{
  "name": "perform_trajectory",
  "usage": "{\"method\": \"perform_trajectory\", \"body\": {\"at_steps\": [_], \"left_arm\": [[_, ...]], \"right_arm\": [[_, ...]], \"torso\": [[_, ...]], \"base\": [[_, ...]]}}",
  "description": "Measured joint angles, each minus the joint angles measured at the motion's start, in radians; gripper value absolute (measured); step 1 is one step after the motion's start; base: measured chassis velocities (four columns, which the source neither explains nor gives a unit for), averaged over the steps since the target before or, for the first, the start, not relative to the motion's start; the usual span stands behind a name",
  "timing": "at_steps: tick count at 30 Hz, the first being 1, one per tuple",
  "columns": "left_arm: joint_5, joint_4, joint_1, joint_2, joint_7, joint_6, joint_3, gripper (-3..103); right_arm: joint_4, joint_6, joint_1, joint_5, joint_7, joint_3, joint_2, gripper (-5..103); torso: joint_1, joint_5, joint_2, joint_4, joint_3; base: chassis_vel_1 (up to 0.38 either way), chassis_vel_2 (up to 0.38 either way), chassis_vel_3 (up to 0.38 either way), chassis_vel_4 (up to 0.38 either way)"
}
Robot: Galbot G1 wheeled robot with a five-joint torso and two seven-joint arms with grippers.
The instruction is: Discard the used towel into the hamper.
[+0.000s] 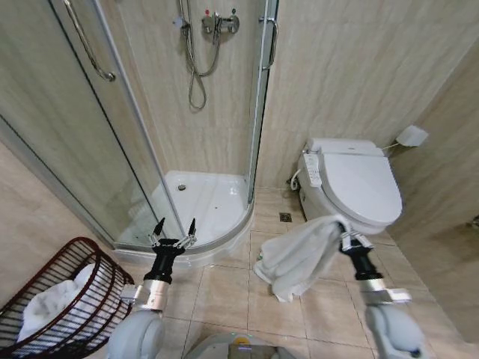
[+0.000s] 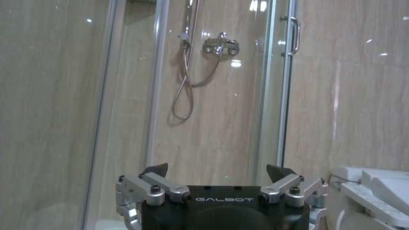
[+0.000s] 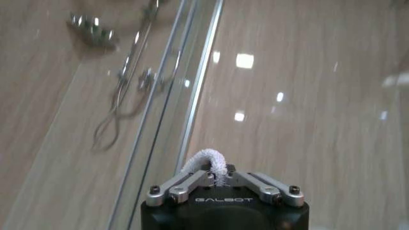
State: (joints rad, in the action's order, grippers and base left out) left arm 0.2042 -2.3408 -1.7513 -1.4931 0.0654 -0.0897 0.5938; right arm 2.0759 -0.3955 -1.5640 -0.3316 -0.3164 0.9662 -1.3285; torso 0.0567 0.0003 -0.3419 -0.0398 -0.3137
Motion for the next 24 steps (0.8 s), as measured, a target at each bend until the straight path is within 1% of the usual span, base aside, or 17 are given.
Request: {"method": "perform_trajectory", "body": {"at_steps": [2,5,6,9,17,19,20,22,24], "left_arm": [[0.000,0.000,0.000,0.000,0.000,0.000,0.000,100],[0.000,0.000,0.000,0.000,0.000,0.000,0.000,100],[0.000,0.000,0.000,0.000,0.000,0.000,0.000,100],[0.000,0.000,0.000,0.000,0.000,0.000,0.000,100],[0.000,0.000,0.000,0.000,0.000,0.000,0.000,100],[0.000,0.000,0.000,0.000,0.000,0.000,0.000,100],[0.000,0.000,0.000,0.000,0.000,0.000,0.000,100],[0.000,0.000,0.000,0.000,0.000,0.000,0.000,100],[0.000,0.000,0.000,0.000,0.000,0.000,0.000,100]], "right_arm": [[0.032,0.004,-0.003,-0.012,0.009,0.020,0.007,3],[0.112,0.028,-0.004,-0.055,0.053,0.070,0.038,3],[0.112,0.028,-0.004,-0.055,0.053,0.070,0.038,3],[0.145,0.033,-0.002,-0.080,0.089,0.087,0.061,3],[0.164,0.030,0.003,-0.075,0.107,0.077,0.045,3],[0.178,0.030,0.003,-0.072,0.133,0.075,0.040,3],[0.178,0.030,0.003,-0.072,0.133,0.075,0.040,3],[0.198,0.029,0.003,-0.076,0.164,0.075,0.042,3],[0.211,0.029,0.002,-0.080,0.174,0.077,0.045,3]], "torso": [[0.000,-0.0004,0.000,0.0000,0.000],[0.000,-0.0005,0.000,0.0000,0.000],[0.000,-0.0005,0.000,0.0000,0.000],[0.000,-0.0004,0.000,-0.0001,0.000],[0.001,-0.0001,-0.003,-0.0001,-0.001],[0.005,-0.0002,-0.010,0.0000,-0.005],[0.005,-0.0002,-0.010,0.0000,-0.005],[0.008,-0.0006,-0.020,0.0000,-0.011],[0.013,-0.0003,-0.030,-0.0001,-0.017]], "base": [[0.000,0.000,0.000,0.000],[0.000,0.000,0.000,0.000],[0.000,0.000,0.000,0.000],[0.000,0.000,0.000,0.000],[0.000,0.000,0.000,0.000],[0.000,0.000,0.000,0.000],[0.000,0.000,0.000,0.000],[0.000,0.000,0.000,0.000],[0.000,0.000,0.000,0.000]]}}
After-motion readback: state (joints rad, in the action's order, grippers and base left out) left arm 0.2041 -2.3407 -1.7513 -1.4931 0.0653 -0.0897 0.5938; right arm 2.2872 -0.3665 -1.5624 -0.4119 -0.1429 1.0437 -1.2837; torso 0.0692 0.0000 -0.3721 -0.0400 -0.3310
